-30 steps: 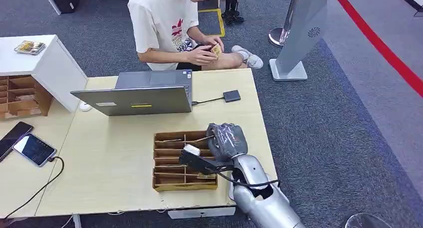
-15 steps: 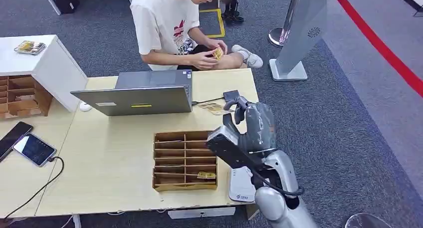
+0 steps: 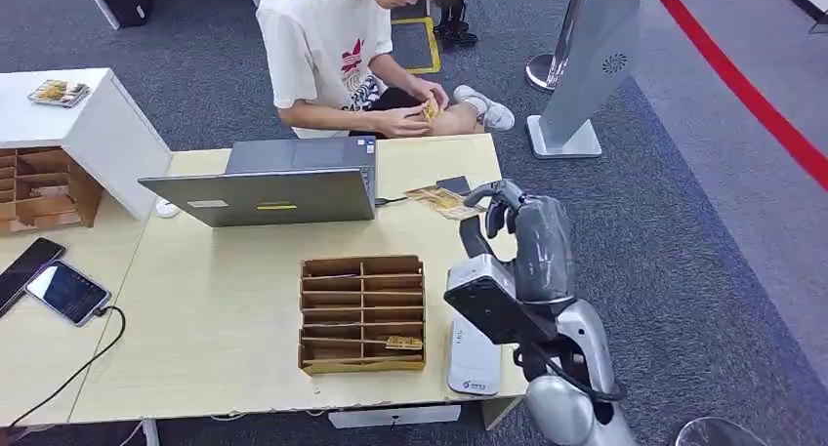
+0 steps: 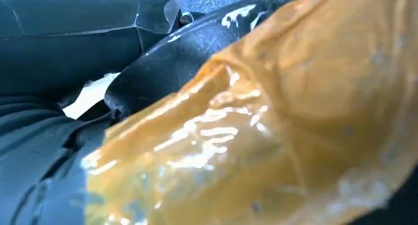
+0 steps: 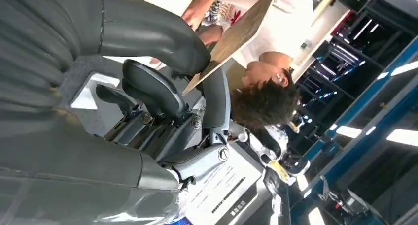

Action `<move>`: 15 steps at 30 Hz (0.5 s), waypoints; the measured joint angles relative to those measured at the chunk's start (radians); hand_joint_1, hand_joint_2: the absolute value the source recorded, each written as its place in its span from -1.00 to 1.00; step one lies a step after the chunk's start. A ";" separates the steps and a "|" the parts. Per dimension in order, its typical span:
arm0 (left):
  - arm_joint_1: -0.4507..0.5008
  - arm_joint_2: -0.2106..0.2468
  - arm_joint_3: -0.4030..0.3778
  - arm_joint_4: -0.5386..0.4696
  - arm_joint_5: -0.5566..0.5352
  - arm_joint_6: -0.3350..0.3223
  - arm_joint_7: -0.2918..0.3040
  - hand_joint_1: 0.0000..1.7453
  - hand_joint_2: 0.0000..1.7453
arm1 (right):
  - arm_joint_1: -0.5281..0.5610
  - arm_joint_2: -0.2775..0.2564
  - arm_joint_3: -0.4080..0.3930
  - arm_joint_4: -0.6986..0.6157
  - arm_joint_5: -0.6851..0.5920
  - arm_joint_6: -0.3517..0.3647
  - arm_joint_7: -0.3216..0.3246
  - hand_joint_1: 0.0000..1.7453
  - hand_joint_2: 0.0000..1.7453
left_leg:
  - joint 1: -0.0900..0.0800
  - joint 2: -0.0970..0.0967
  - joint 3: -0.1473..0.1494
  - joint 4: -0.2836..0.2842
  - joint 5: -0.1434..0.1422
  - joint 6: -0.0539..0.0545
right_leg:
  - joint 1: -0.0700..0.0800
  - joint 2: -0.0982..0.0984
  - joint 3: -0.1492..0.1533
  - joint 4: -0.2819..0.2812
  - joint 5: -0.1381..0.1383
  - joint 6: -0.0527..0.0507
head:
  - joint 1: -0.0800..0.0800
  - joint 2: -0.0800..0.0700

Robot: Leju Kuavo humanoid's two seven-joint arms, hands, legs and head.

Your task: Pass the card to the sensor for recognition and then transmit it.

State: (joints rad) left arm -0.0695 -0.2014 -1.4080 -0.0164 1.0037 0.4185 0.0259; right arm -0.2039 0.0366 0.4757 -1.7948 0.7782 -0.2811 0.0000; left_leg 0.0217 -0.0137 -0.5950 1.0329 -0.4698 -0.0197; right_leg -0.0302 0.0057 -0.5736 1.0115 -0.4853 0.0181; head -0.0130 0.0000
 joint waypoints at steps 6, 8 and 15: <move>0.000 0.002 0.000 0.000 -0.007 -0.005 0.001 -1.00 -1.00 | -0.046 0.001 0.023 0.022 0.000 0.030 0.011 1.00 1.00 | 0.000 0.000 0.000 0.000 0.000 0.000 | 0.000 0.000 0.000 0.000 0.000 0.000 | 0.000 0.000; -0.001 0.003 0.000 0.000 -0.013 -0.008 0.002 -1.00 -1.00 | -0.066 0.004 0.030 0.033 0.000 0.039 0.019 1.00 1.00 | 0.000 0.000 0.000 0.000 0.000 0.000 | 0.000 0.000 0.000 0.000 0.000 0.000 | 0.000 0.000; -0.003 0.006 -0.005 0.000 -0.036 -0.021 0.014 -1.00 -1.00 | -0.160 0.022 0.053 0.097 0.004 0.084 0.052 1.00 1.00 | 0.000 0.000 0.000 0.000 0.001 0.000 | 0.000 0.000 0.000 0.000 0.000 0.000 | 0.000 0.000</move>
State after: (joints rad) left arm -0.0729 -0.1953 -1.4130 -0.0164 0.9674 0.3971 0.0404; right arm -0.3637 0.0588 0.5287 -1.6983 0.7824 -0.1976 0.0515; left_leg 0.0217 -0.0139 -0.5950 1.0329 -0.4691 -0.0194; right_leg -0.0302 0.0054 -0.5732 1.0117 -0.4852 0.0180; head -0.0126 0.0000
